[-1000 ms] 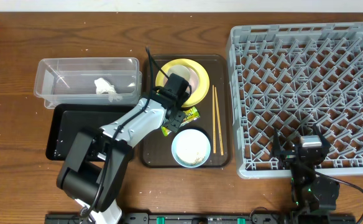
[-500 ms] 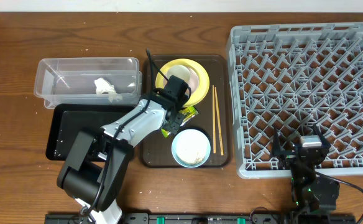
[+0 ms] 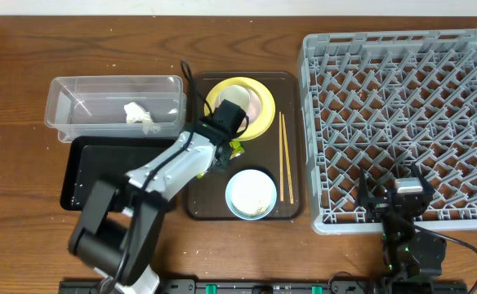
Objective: Sort waste into correct bins and load items into the dishwasher rack
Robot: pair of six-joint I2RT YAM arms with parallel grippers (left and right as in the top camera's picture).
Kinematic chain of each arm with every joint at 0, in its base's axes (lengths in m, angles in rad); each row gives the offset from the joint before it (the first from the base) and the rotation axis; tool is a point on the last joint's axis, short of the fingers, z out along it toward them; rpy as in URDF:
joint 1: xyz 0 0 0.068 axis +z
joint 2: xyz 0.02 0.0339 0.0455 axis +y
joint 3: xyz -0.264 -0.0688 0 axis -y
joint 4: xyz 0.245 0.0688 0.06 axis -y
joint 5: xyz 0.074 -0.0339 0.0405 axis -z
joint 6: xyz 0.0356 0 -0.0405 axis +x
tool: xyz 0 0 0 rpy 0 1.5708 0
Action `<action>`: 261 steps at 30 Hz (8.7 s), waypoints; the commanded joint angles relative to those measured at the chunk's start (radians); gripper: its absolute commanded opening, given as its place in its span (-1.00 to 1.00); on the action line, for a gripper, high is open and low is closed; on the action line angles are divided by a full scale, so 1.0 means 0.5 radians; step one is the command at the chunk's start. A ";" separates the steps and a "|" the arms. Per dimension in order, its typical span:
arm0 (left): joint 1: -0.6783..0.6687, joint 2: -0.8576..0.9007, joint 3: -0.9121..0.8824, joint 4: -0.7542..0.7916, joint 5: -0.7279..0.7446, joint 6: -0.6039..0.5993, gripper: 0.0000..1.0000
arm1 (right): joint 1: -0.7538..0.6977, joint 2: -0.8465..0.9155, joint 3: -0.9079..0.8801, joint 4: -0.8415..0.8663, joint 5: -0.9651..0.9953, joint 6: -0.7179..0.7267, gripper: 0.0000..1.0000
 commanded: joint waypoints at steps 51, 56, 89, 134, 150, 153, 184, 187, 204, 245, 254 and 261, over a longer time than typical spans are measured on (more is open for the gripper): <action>0.996 -0.814 -0.005 0.448 0.748 -0.988 0.14 | -0.002 -0.011 -0.003 -0.008 -0.002 -0.007 0.99; 0.875 -0.997 -0.006 -0.004 0.999 -0.967 -0.16 | -0.002 -0.011 -0.003 -0.008 -0.002 -0.007 0.99; -0.156 -0.352 -0.193 -0.279 0.822 -0.636 -0.17 | -0.002 -0.011 -0.003 -0.008 -0.002 -0.007 0.98; -0.155 -0.241 -0.269 -0.160 0.682 -0.703 -0.74 | -0.002 -0.011 -0.003 -0.008 -0.002 -0.007 0.98; -0.153 -0.243 -0.268 -0.136 -0.195 -0.703 -0.68 | -0.002 -0.011 -0.003 -0.008 -0.002 -0.007 0.99; -0.153 -0.243 -0.261 -0.129 -0.235 -0.702 -0.50 | -0.002 -0.011 -0.003 -0.008 -0.002 -0.007 0.98; -0.497 -0.616 -0.085 -0.212 0.738 -0.606 -0.46 | -0.002 -0.011 -0.003 -0.008 -0.002 -0.007 0.99; -0.595 -0.597 -0.085 -0.211 0.591 -0.606 -0.47 | -0.002 -0.011 -0.003 -0.008 -0.002 -0.008 0.98; -0.713 -0.285 -0.086 -0.038 0.304 -0.606 -0.45 | -0.002 -0.011 -0.003 -0.008 -0.002 -0.007 0.99; -0.713 -0.121 -0.213 0.217 0.130 -0.613 -0.63 | -0.002 -0.011 -0.003 -0.008 -0.002 -0.007 0.98; -0.713 -0.074 -0.212 0.233 0.131 -0.613 -0.63 | -0.002 -0.011 -0.003 -0.008 -0.002 -0.007 0.99; -0.713 -0.116 -0.211 0.220 0.131 -0.611 -0.70 | -0.002 -0.011 -0.003 -0.008 -0.002 -0.007 0.98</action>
